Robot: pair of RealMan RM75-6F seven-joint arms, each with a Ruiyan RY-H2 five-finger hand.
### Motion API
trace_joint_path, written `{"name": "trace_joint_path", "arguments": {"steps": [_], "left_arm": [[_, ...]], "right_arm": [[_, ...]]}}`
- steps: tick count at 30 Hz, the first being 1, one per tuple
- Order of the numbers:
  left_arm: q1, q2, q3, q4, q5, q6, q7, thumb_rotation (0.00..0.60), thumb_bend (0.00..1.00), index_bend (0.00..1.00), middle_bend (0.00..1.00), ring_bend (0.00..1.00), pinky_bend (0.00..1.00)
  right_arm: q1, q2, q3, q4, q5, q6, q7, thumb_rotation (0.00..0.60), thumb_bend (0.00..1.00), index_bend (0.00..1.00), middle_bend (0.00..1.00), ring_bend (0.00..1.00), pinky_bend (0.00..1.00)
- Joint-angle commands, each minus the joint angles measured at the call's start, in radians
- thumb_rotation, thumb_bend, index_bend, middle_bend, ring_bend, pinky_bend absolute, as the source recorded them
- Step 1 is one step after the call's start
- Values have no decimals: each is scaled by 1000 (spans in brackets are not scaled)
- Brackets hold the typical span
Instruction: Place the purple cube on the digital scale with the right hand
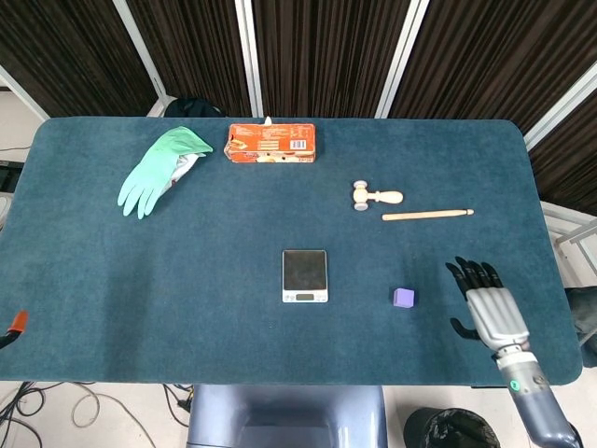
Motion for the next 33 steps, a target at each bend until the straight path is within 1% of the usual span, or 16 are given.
{"name": "trace_joint_path", "arguments": {"steps": [1,5,11,17,20,23,25,33], "left_arm": [[-1,-1,1,0,2,-2,4,600,263,102,0,0,0],[-1,0,2,-1,0,-5,3,600,263,102,0,0,0],[-1,4,-3,-2,-11,-7,-2,600,263,102,0,0,0],[-3,4,-3,-2,-13,-13,-4,600,263,102,0,0,0],[-3,5,-3,-2,-14,-14,-5,600,264,102,0,0,0],[-2,6,-4,-2,-16,-14,-9,600,263,102,0,0,0],[-2,7,-5,-2,-18,-14,-11,600,263,102,0,0,0],[-4,10,-5,-6,-25,-22,-7,600,263,102,0,0,0]], "right_arm": [[54,-34,34,-15,98,-63,-74,600,370,0,0,0,0],[97,-79,47,-14,213,-88,-151,600,370,13,0,0,0],[132,-127,43,-15,313,-82,-224,600,370,65,0,0,0],[142,-162,22,-28,346,-56,-254,600,369,82,0,0,0],[147,-186,18,-24,352,-45,-257,600,370,116,0,0,0],[153,-221,20,-6,358,-22,-262,600,370,188,0,0,0],[155,-242,23,6,365,-5,-264,600,370,218,0,0,0],[163,-292,25,45,403,23,-266,600,369,253,0,0,0]]}}
